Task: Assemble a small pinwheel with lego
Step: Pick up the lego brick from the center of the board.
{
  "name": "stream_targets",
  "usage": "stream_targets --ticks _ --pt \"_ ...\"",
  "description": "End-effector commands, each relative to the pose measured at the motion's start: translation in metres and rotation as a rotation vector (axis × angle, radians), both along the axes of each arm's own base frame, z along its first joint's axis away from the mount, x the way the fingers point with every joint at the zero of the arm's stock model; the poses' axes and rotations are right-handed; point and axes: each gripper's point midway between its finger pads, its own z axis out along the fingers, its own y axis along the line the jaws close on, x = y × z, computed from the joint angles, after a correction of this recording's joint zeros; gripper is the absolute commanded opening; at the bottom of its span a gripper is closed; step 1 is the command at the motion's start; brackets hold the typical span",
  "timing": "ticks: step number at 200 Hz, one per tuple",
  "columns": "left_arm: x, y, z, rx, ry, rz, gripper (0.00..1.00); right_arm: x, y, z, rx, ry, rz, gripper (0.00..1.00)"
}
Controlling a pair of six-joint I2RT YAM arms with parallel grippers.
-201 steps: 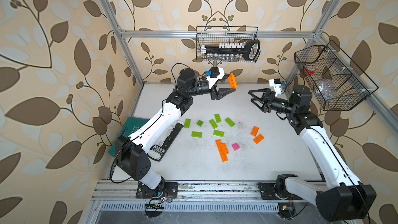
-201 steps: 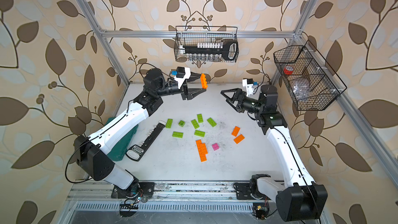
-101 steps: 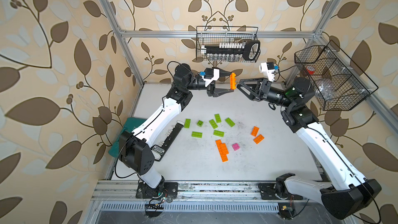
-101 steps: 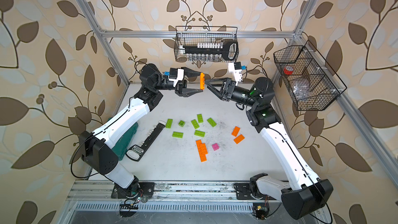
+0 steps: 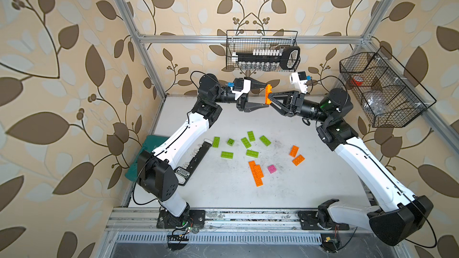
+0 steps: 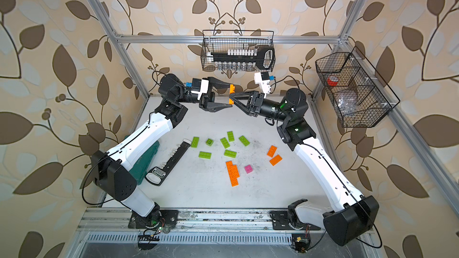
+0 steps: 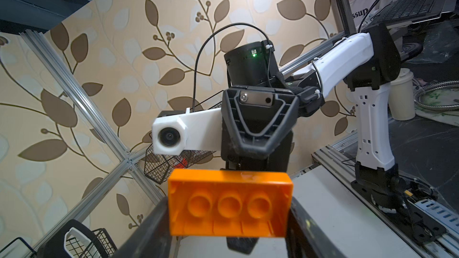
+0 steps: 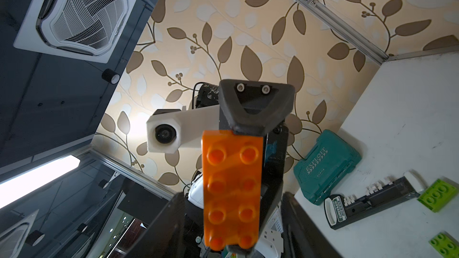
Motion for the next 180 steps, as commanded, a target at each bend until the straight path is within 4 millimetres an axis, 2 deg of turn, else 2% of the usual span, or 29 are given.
stream_targets --ticks 1,39,97,134,158,169,174,176,180 --pt "-0.012 0.001 0.01 -0.015 -0.046 -0.037 0.0 -0.006 -0.001 0.024 0.03 -0.072 0.003 0.52" --pt "-0.012 -0.001 0.009 -0.01 -0.038 -0.044 0.0 -0.007 0.002 0.026 0.043 -0.068 0.021 0.4" --pt "-0.014 -0.001 0.006 0.019 -0.028 -0.052 0.0 -0.011 0.008 0.027 0.046 -0.063 0.046 0.32" --pt "-0.014 -0.002 0.006 0.035 0.002 -0.051 0.0 -0.013 0.007 0.026 0.036 -0.079 0.034 0.22" --pt "-0.014 -0.002 0.004 0.049 0.04 -0.049 0.25 -0.011 0.003 0.02 0.009 -0.083 -0.011 0.16" --pt "-0.015 -0.001 0.003 0.051 0.046 -0.046 0.68 -0.011 0.002 0.019 -0.001 -0.086 -0.026 0.15" --pt "-0.015 -0.001 0.003 0.051 0.048 -0.041 0.94 -0.01 0.001 0.017 -0.008 -0.086 -0.036 0.14" --pt "-0.016 -0.001 0.003 0.051 0.049 -0.04 0.98 -0.01 0.001 0.017 -0.011 -0.087 -0.04 0.14" --pt "-0.016 -0.001 0.002 0.051 0.054 -0.035 0.99 -0.01 0.0 0.015 -0.02 -0.087 -0.05 0.14"
